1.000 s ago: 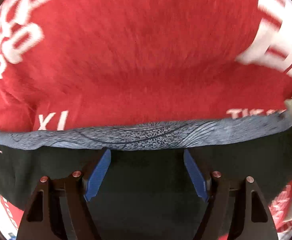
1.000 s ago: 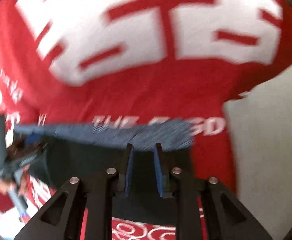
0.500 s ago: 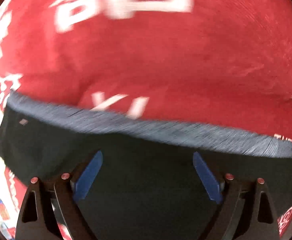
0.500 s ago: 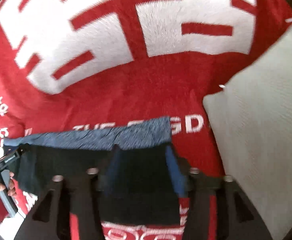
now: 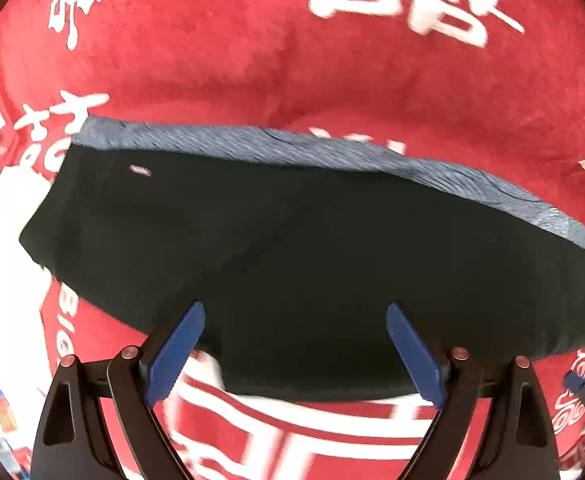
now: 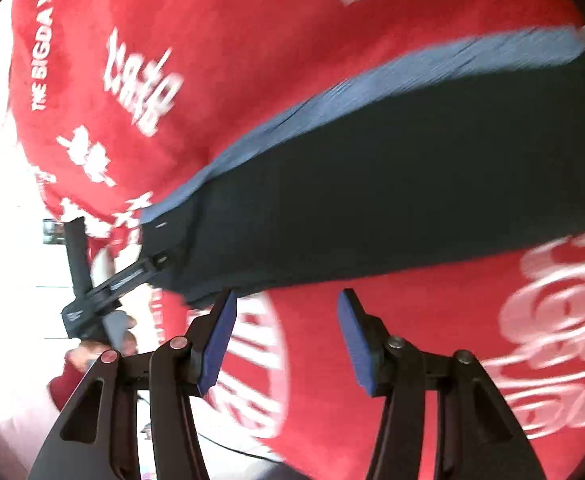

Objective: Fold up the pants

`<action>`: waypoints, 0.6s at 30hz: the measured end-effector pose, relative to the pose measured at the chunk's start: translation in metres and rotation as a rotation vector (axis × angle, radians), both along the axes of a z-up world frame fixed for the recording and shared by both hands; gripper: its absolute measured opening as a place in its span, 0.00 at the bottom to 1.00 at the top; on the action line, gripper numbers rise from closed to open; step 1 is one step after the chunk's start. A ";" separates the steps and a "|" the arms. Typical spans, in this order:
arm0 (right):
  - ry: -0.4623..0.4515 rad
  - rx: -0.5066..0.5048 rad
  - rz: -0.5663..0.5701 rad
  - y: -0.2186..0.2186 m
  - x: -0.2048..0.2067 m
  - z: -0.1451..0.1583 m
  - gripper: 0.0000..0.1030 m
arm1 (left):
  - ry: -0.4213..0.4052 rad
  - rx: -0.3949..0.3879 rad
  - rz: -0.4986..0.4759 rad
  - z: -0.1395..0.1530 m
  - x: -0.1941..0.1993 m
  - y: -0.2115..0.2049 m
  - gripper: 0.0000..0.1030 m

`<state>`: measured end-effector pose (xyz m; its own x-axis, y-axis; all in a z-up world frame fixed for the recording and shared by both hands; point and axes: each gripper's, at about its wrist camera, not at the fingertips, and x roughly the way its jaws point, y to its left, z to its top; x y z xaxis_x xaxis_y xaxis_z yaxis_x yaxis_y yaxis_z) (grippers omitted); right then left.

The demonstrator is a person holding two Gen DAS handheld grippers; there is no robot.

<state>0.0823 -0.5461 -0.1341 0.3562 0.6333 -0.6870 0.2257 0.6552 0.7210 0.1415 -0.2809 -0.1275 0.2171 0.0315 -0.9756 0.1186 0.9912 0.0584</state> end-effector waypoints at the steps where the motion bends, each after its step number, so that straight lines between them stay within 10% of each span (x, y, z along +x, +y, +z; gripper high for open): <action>1: -0.001 0.024 0.003 0.022 0.002 -0.006 0.55 | -0.013 0.007 -0.015 0.001 0.007 0.010 0.91; 8: 0.019 0.124 -0.003 0.147 0.024 -0.033 0.55 | -0.047 0.047 -0.025 -0.012 0.064 0.099 0.91; 18: 0.048 0.112 -0.047 0.179 0.041 -0.054 0.55 | -0.050 -0.005 -0.040 -0.033 0.088 0.140 0.91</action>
<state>0.1228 -0.3669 -0.1886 0.3557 0.6907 -0.6296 0.2902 0.5587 0.7769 0.2299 -0.1408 -0.1609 0.2669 0.0175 -0.9636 0.1552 0.9860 0.0609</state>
